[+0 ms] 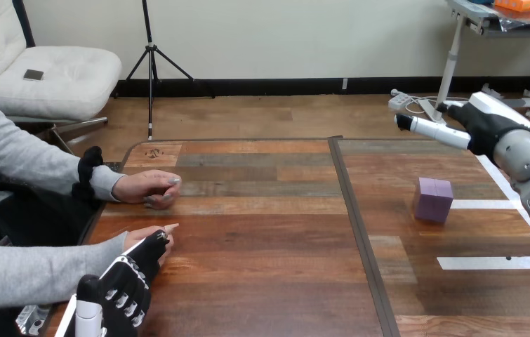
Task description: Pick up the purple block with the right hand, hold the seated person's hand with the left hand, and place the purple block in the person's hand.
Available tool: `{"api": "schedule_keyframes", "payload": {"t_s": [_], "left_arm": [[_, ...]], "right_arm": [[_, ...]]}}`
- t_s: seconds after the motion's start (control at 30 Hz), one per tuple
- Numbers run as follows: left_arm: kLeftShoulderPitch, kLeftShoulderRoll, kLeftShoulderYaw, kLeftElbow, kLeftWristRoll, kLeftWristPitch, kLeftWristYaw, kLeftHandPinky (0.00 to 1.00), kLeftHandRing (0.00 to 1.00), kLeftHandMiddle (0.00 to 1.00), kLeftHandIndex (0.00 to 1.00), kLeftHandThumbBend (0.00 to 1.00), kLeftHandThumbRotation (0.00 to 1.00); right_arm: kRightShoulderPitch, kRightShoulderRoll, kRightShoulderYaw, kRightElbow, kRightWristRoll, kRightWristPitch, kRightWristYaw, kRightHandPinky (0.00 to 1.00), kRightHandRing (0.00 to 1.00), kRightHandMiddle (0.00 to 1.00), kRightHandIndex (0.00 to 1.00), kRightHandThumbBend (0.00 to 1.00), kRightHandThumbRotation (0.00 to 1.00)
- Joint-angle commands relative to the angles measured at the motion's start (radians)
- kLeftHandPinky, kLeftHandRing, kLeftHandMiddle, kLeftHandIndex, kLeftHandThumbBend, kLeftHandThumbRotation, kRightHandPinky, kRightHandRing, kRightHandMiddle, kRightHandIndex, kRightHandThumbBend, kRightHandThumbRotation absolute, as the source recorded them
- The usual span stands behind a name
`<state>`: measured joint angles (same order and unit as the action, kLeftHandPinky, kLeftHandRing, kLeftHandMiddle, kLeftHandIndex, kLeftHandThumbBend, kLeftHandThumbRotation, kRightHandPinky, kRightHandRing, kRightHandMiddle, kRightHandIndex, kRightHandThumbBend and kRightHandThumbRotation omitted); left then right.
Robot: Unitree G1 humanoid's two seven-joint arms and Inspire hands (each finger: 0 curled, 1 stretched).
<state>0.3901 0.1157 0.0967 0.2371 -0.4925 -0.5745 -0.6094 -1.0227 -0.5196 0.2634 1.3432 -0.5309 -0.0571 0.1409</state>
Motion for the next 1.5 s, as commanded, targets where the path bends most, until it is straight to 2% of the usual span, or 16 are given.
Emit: {"api": "schedule_keyframes", "payload": {"t_s": [0.0,0.17,0.33,0.6,0.73,1.03,1.3,1.47], "left_arm": [[-0.023,-0.022,0.006,-0.046,-0.001,0.007,0.004,1.00,0.97,0.92,0.79,0.83,1.00],[-0.022,-0.026,0.008,-0.049,0.005,0.004,0.015,1.00,0.96,0.92,0.79,0.83,1.00],[-0.019,-0.024,0.006,-0.054,0.005,0.005,0.017,1.00,0.96,0.91,0.78,0.82,0.99],[-0.023,-0.023,0.008,-0.047,0.004,-0.004,0.014,1.00,0.95,0.91,0.77,0.80,0.99],[-0.027,-0.019,0.009,-0.042,0.005,-0.005,0.011,1.00,0.94,0.91,0.77,0.80,0.99],[-0.033,-0.018,0.013,-0.031,0.006,-0.017,0.007,1.00,0.93,0.90,0.75,0.81,0.98],[-0.031,-0.015,0.013,-0.032,0.014,-0.017,0.011,1.00,0.93,0.89,0.74,0.81,0.98],[-0.031,-0.014,0.014,-0.033,0.019,-0.018,0.013,1.00,0.94,0.90,0.74,0.82,0.98]], "right_arm": [[-0.015,-0.008,0.001,-0.002,0.005,-0.005,-0.019,0.89,0.95,0.96,0.96,0.86,1.00],[0.003,-0.003,-0.016,0.001,0.026,-0.002,-0.005,0.83,0.91,0.94,0.93,0.86,1.00],[0.022,0.001,-0.006,0.003,0.022,0.003,-0.008,0.76,0.87,0.90,0.92,0.86,1.00],[0.042,0.011,0.003,0.007,0.016,0.025,-0.005,0.72,0.85,0.89,0.92,0.87,1.00],[0.056,0.018,0.011,0.005,0.010,0.029,-0.020,0.70,0.83,0.88,0.92,0.86,1.00],[0.086,0.028,0.007,0.004,0.019,0.025,-0.029,0.69,0.80,0.86,0.88,0.80,1.00],[0.101,0.038,0.001,0.006,0.026,0.044,-0.023,0.69,0.79,0.84,0.86,0.82,1.00],[0.114,0.042,-0.001,0.006,0.034,0.037,-0.013,0.70,0.80,0.84,0.85,0.82,1.00]]}}
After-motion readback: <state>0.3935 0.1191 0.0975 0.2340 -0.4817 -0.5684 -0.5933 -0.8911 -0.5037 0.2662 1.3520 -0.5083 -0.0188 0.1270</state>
